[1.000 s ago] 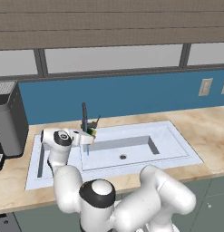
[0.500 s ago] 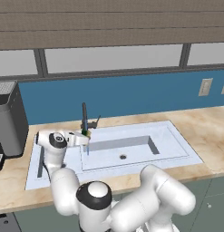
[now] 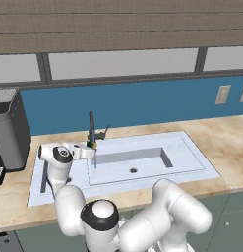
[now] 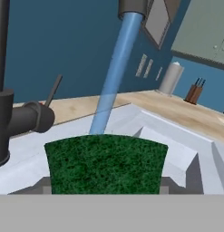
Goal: Soak the sponge with water for a few seconds and then drop it inside the sink.
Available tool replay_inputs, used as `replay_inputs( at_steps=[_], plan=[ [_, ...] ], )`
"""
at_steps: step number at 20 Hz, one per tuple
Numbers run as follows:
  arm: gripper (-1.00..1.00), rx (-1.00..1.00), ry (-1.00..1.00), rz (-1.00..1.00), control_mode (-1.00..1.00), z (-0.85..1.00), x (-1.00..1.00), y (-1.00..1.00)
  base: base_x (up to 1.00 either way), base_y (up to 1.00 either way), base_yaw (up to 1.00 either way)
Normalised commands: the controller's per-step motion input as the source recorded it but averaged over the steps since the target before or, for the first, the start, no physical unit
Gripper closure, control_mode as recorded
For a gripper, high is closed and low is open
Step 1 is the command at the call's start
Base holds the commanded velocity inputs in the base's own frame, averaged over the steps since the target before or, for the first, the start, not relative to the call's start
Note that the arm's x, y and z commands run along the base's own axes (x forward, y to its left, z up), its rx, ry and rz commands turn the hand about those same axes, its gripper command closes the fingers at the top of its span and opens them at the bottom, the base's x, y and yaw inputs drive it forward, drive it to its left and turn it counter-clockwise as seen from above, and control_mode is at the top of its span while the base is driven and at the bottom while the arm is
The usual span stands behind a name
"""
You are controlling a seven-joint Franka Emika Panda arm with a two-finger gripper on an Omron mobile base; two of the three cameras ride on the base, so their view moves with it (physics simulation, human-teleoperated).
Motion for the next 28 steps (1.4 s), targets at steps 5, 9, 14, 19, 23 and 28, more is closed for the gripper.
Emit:
replay_inputs(
  at_steps=[5,9,14,19,23,28],
  plan=[
    [1.0,0.0,0.0,0.01,-1.0,-0.05,0.22,0.0,0.0,0.0,0.0],
    [1.0,0.0,0.0,0.0,-1.0,-0.09,0.18,0.0,0.0,0.0,0.0],
    [1.0,0.0,0.0,0.0,-1.0,-0.17,0.23,0.0,0.0,0.0,0.0],
    [1.0,0.0,0.0,0.0,-1.0,-0.06,0.09,0.0,0.0,0.0,0.0],
    [1.0,0.0,0.0,0.01,-1.0,0.0,0.0,0.02,0.0,0.0,0.0],
    [1.0,0.0,0.0,0.03,-1.0,0.0,-0.15,0.08,0.0,0.0,0.0]
  ],
)
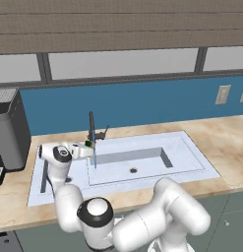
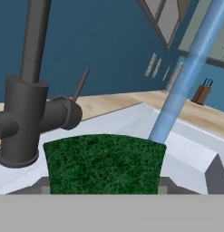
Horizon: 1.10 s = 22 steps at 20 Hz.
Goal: Soak the sponge with water for a few seconds and then drop it inside the sink.
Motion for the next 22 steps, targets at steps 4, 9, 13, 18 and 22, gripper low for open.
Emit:
replay_inputs(
  at_steps=[4,9,13,18,22],
  plan=[
    [1.0,0.0,-0.01,0.03,-1.0,0.0,-0.26,0.0,0.0,0.0,0.0],
    [1.0,0.0,-0.01,0.01,-1.0,0.0,-0.06,0.0,0.0,0.0,0.0],
    [1.0,0.0,0.0,0.0,-1.0,0.0,0.0,0.0,0.0,0.0,0.0],
    [1.0,0.0,0.0,0.0,-1.0,0.0,0.0,-0.01,0.0,0.0,0.0],
    [1.0,0.0,0.0,0.0,-1.0,0.0,0.0,-0.08,0.0,0.0,0.0]
  ],
)
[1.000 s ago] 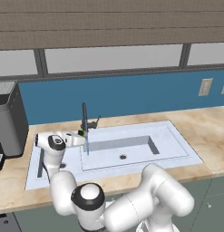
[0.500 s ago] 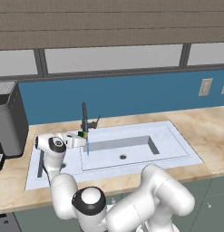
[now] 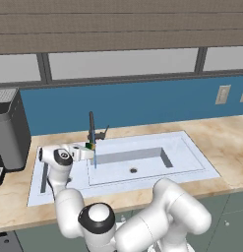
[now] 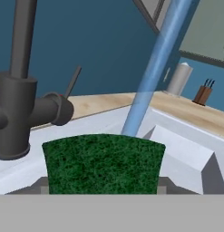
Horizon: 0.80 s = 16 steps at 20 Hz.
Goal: Soak the sponge with water for a few seconds and then drop it inside the sink.
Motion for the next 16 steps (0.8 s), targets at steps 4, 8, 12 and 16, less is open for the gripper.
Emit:
replay_inputs(
  at_steps=[4,8,12,16],
  plan=[
    [1.0,0.0,0.0,0.0,-1.0,0.0,0.0,-0.15,0.0,0.0,0.0],
    [1.0,0.0,0.0,0.0,-1.0,-0.01,0.0,-0.07,0.0,0.0,0.0],
    [1.0,0.0,0.0,0.0,-1.0,-0.03,0.0,-0.14,0.0,0.0,0.0],
    [1.0,0.0,0.0,0.0,-1.0,0.0,0.0,-0.01,0.0,0.0,0.0]
  ],
)
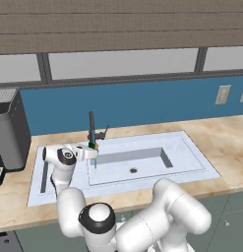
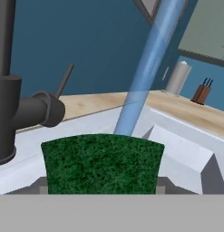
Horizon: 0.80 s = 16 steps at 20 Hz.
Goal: Soak the sponge with water for a few seconds and then drop it inside the sink.
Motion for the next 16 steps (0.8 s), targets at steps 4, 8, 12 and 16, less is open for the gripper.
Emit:
replay_inputs(
  at_steps=[4,8,12,16],
  plan=[
    [1.0,0.0,0.0,0.0,-1.0,0.0,0.0,0.0,0.0,0.0,0.0],
    [1.0,0.0,0.0,0.0,-1.0,0.0,0.0,0.0,0.0,0.0,0.0],
    [1.0,0.0,0.0,0.0,-1.0,0.14,-0.06,0.0,0.0,0.0,0.0],
    [1.0,0.03,0.0,0.0,-1.0,0.27,-0.18,0.0,0.0,0.0,0.0]
  ],
)
